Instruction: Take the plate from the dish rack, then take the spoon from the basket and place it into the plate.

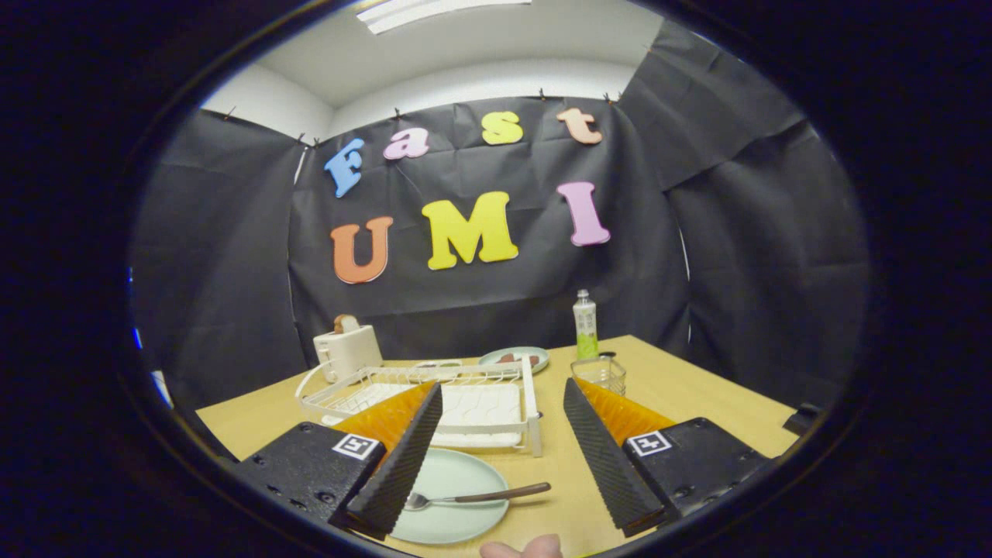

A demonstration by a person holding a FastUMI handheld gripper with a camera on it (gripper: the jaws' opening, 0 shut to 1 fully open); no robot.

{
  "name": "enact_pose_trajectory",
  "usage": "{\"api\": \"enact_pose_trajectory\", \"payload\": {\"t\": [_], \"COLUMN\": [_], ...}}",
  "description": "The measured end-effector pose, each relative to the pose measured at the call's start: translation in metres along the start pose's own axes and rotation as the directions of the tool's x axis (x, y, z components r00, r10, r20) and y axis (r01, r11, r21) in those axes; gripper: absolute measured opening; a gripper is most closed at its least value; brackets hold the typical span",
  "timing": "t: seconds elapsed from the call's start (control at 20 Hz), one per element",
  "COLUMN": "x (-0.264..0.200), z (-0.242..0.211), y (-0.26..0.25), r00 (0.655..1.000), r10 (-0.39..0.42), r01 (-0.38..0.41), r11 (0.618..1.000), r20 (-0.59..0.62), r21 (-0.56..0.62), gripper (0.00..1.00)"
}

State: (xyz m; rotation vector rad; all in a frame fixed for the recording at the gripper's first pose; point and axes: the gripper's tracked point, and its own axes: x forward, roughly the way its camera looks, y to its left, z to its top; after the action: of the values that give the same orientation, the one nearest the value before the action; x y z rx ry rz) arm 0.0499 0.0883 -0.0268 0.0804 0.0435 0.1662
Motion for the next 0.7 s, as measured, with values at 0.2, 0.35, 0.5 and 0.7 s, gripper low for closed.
{"api": "enact_pose_trajectory", "payload": {"t": [0.2, 0.35, 0.5, 0.7], "x": [-0.017, -0.024, -0.028, -0.032], "z": [0.017, 0.027, 0.036, 0.051], "y": [-0.004, -0.005, -0.008, -0.016], "r00": [0.999, 0.999, 0.999, 0.996], "r10": [-0.021, -0.018, -0.019, -0.039], "r01": [0.023, 0.021, 0.021, 0.042], "r11": [0.998, 0.998, 0.999, 0.998], "r20": [0.038, 0.049, 0.051, 0.079], "r21": [-0.065, -0.067, -0.042, -0.043], "gripper": [1.00, 1.00, 1.00, 1.00]}}
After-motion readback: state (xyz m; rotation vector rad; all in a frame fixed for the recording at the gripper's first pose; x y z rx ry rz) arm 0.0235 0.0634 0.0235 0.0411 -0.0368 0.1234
